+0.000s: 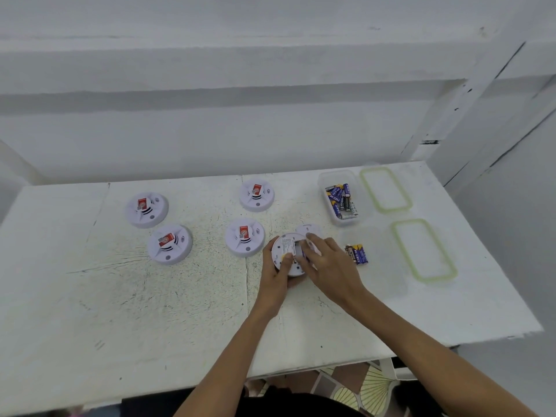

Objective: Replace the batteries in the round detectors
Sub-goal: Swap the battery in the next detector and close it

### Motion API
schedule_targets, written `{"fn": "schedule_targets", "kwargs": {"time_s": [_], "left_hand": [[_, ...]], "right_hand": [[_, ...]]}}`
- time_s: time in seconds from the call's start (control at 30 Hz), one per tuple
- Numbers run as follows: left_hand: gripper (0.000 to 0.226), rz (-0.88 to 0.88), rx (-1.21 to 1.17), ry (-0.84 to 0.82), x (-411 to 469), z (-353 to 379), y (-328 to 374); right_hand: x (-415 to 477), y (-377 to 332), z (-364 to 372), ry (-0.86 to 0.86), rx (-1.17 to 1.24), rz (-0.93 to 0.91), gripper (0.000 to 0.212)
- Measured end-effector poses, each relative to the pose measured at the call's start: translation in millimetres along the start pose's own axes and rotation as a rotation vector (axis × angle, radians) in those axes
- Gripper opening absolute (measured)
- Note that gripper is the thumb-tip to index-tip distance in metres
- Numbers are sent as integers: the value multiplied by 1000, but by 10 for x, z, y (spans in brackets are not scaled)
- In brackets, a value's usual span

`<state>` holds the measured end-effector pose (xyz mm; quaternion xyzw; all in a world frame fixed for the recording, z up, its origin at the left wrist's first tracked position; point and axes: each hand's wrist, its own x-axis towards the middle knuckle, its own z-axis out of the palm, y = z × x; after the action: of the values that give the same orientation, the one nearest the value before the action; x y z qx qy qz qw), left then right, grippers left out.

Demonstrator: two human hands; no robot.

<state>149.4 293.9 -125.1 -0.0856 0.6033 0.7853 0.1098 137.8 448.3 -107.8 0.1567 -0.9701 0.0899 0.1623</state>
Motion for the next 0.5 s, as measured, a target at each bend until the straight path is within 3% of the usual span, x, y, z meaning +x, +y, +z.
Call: {"fn": "schedule_targets", "kwargs": {"time_s": [0.1,0.23,0.33,0.5], "left_hand": [[46,-6,14,-24,13,-30,4],[44,-18,13,-68,37,-60,27],[47,-32,14,-61,43,-61,13],[46,-40,-12,-60,35,-51,21]], "right_hand": [[-28,-33,-61,-36,32,30,44],[296,173,-349,4,343,273,30],[602,540,-437,78,394,460,14],[931,1003,-230,-94,389,689,18]]}}
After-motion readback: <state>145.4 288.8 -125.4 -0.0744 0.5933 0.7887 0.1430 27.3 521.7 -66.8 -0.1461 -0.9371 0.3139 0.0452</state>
